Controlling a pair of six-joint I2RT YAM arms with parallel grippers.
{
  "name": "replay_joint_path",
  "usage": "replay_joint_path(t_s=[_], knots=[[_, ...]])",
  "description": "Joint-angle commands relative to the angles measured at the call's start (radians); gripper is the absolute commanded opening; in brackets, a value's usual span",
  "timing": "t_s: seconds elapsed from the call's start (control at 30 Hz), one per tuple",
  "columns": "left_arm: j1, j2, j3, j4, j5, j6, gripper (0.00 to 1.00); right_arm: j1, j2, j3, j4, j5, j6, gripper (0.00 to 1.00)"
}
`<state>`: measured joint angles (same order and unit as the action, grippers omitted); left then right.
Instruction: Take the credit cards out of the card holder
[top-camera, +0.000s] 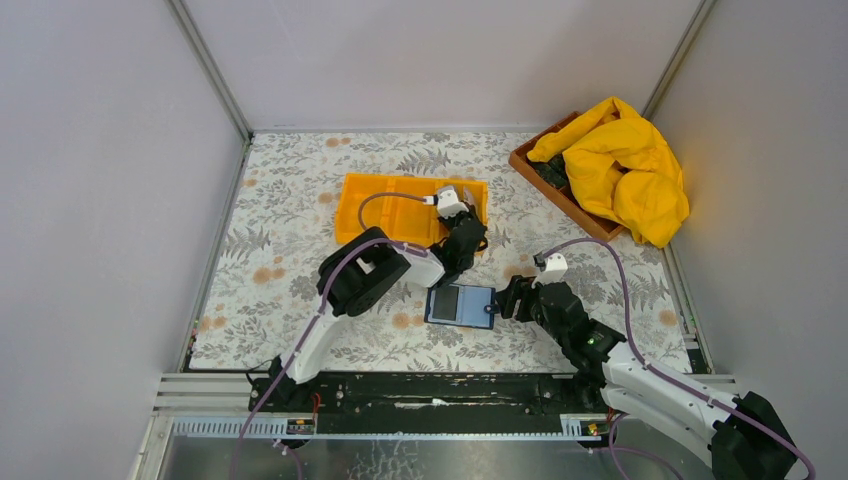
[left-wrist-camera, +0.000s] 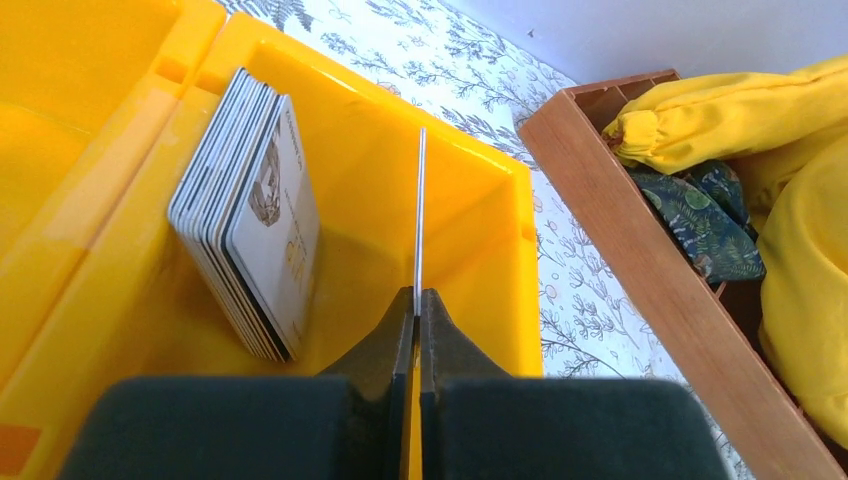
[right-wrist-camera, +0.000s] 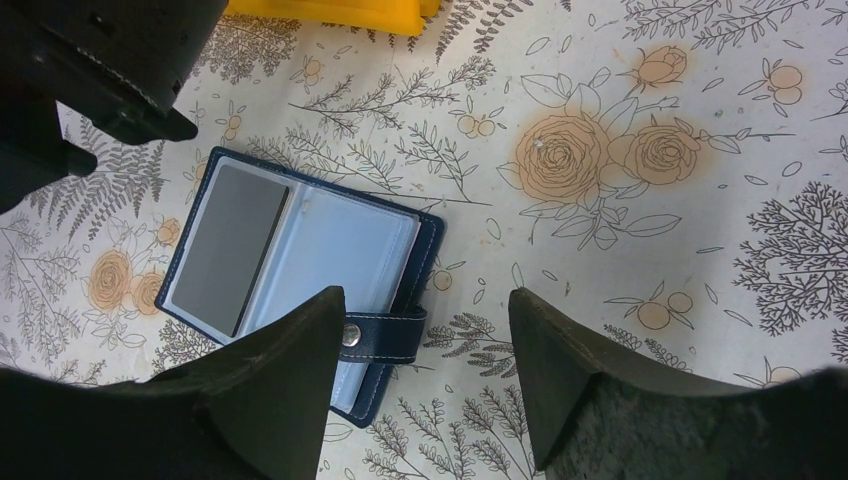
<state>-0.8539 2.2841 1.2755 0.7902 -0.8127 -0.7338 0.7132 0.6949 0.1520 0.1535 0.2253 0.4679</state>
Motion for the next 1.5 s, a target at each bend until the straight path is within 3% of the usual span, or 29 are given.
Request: replay_joint_path(t_s=[0.0,0.6,0.9,1.03,1.47], knots=[[-0.010,-0.041,-0.024,0.142,-0.067,0.149,0.00,-0.006,-0.006,0.013,0.051,0.014,-0.003,0.68],[0.026,-0.080,-0.148,0.341,-0.001,0.312,0.00,-0.006,0.009,0.012,0.063,0.007,-0.002,0.68],[0.042,-0.087,-0.105,0.222,0.020,0.287,0.00,-0.006,0.021,0.015,0.065,0.013,-0.001,0.68],[0.047,-0.090,-0.073,0.085,0.027,0.237,0.00,-0.006,0.019,0.015,0.063,0.015,-0.001,0.68],[0.077,-0.101,-0.037,-0.059,0.059,0.162,0.00,-0.006,0.016,0.015,0.063,0.017,-0.001,0.68]])
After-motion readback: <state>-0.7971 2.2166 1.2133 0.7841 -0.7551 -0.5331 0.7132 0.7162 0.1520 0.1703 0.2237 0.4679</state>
